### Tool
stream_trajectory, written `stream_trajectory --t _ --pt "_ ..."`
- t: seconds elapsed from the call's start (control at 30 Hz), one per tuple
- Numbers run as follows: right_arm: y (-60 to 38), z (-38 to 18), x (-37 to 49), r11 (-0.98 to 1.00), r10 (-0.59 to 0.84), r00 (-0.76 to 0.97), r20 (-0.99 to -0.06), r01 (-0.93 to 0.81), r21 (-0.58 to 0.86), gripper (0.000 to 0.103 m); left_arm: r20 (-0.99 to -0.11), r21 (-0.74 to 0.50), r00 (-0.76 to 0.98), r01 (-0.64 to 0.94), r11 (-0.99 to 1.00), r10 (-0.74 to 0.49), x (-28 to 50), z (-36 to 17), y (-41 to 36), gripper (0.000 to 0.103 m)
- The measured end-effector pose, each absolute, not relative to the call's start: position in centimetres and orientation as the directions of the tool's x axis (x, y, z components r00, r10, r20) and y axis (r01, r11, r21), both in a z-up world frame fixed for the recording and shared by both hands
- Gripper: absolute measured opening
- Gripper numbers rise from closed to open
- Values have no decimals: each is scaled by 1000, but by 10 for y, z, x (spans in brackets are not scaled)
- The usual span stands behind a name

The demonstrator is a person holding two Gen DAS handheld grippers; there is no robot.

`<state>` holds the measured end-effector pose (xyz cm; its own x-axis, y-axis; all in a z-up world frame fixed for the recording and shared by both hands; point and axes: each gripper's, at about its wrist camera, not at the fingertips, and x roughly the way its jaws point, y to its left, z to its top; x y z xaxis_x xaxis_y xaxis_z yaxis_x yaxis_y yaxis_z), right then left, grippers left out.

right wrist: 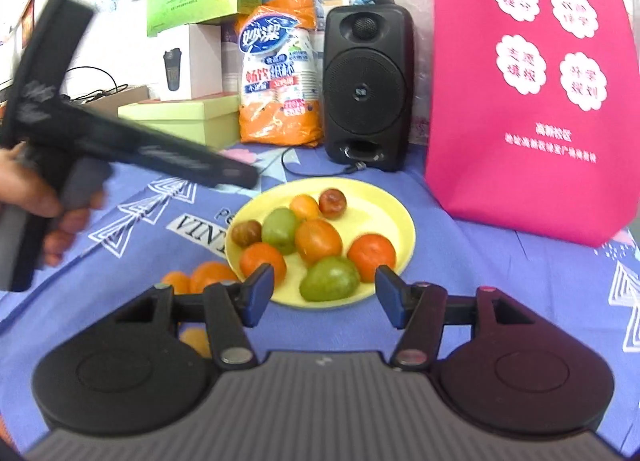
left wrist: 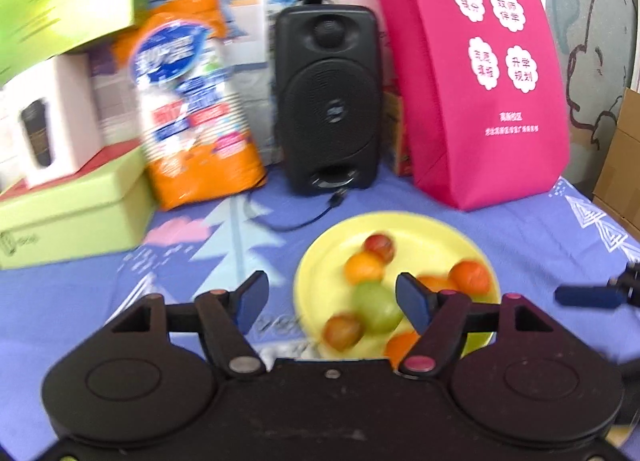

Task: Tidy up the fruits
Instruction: 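Place the red apple and orange on the plate, open both tools, then grasp a kiwi with the left tool while the right tool grasps another kiwi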

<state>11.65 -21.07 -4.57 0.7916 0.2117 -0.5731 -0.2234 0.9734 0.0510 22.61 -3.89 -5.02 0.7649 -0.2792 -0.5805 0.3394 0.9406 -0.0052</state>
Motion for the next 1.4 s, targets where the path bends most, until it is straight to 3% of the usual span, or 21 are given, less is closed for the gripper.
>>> stream_trajectory --t 0.23,0.53,0.7,0.83,1.1,1.2,1.4 --pt "-205 -53 86 959 266 776 -571 -273 76 55 -571 -66 771 298 952 -281 172 -73 -1 71" --pt "-187 -62 74 947 309 750 -585 -301 114 55 -537 28 818 262 965 -206 103 -101 -27 69" --pt "-182 -58 73 950 298 766 -569 -298 97 54 -545 55 809 296 954 -219 95 -110 -42 59" --pt "-188 -59 72 952 296 764 -573 -286 110 54 -575 20 780 315 949 -247 100 -118 -48 32" --pt "-185 -68 79 944 312 731 -607 -313 109 54 -581 -34 768 310 950 -271 106 -125 -45 32" --pt "-180 -74 80 942 315 722 -617 -319 107 54 -585 -48 759 318 947 -285 109 -125 -45 25" --pt "-179 -73 80 940 319 724 -612 -322 109 54 -586 -75 754 314 946 -297 111 -122 -38 24"
